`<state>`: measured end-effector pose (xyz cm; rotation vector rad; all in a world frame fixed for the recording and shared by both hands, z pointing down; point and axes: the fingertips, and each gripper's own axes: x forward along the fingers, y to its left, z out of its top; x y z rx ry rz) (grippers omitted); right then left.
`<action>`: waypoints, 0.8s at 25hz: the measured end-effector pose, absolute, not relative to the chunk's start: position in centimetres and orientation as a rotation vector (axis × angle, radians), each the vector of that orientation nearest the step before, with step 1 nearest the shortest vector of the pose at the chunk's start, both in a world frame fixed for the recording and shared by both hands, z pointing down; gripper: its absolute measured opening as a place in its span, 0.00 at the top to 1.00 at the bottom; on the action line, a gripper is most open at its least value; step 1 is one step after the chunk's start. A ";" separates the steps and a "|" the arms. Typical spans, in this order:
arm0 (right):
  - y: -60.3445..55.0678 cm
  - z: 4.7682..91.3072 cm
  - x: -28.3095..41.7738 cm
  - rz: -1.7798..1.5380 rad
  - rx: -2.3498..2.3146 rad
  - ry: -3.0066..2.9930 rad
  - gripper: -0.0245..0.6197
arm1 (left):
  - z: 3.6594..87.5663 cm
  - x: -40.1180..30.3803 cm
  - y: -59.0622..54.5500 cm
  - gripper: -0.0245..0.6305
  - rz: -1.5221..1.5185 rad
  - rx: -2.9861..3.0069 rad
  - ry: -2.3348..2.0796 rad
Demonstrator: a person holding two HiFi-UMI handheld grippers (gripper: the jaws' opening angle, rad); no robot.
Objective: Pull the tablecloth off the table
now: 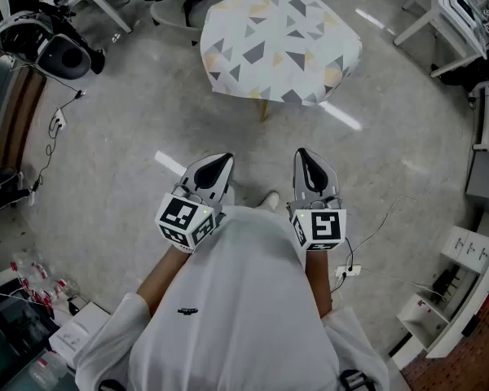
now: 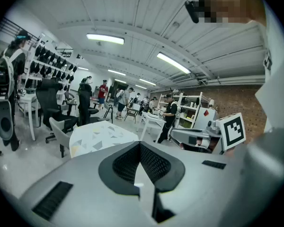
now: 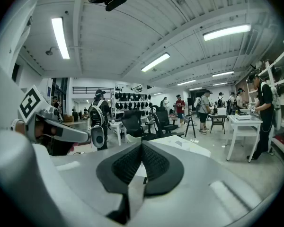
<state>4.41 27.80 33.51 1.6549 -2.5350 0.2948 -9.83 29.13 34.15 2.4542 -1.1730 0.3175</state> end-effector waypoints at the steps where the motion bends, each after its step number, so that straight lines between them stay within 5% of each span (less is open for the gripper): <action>1: 27.8 33.3 5.4 0.284 1.665 -2.535 0.94 | 33.4 -8.9 29.2 0.95 0.299 2.471 -1.189; 20: 30.0 32.6 15.3 0.278 1.764 -2.623 0.94 | 31.7 0.0 29.0 0.95 0.221 2.492 -1.169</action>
